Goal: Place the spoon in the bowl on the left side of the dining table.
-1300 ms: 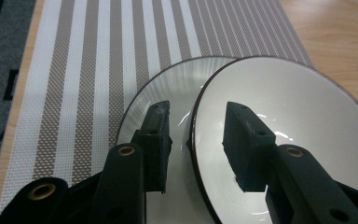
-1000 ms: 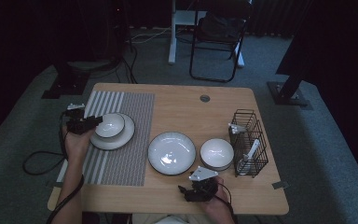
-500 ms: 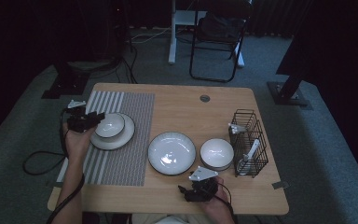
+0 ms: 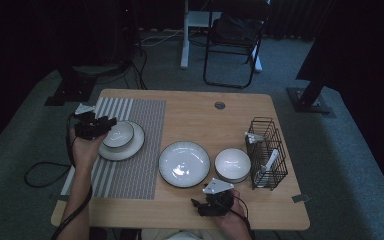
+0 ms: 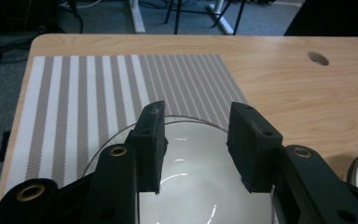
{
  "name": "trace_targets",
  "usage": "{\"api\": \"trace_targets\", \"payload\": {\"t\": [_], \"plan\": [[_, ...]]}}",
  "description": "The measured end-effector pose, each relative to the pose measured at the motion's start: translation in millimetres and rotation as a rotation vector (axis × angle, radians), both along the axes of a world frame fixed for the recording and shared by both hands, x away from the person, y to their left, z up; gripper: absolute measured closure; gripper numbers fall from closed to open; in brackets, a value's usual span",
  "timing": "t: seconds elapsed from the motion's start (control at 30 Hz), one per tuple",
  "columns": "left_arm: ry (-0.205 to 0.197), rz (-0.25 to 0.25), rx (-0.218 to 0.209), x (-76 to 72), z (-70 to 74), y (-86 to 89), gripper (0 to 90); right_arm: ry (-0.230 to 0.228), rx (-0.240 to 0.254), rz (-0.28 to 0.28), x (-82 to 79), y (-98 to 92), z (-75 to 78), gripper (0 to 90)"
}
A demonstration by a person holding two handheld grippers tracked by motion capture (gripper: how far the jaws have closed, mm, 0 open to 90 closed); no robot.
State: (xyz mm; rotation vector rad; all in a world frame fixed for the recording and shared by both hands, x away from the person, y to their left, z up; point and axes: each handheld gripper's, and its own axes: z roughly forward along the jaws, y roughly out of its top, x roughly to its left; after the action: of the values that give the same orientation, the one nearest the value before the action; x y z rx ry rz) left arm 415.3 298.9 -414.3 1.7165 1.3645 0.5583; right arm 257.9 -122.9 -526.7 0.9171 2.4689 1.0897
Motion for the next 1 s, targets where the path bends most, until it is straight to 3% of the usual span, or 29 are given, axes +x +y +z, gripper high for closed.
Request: {"api": "trace_targets", "payload": {"t": [1.0], "plan": [[-0.070,-0.130,0.021,-19.3,15.0,-48.1,56.2,0.002,0.000,-0.001,-0.1,0.0,0.1,27.7]]}}
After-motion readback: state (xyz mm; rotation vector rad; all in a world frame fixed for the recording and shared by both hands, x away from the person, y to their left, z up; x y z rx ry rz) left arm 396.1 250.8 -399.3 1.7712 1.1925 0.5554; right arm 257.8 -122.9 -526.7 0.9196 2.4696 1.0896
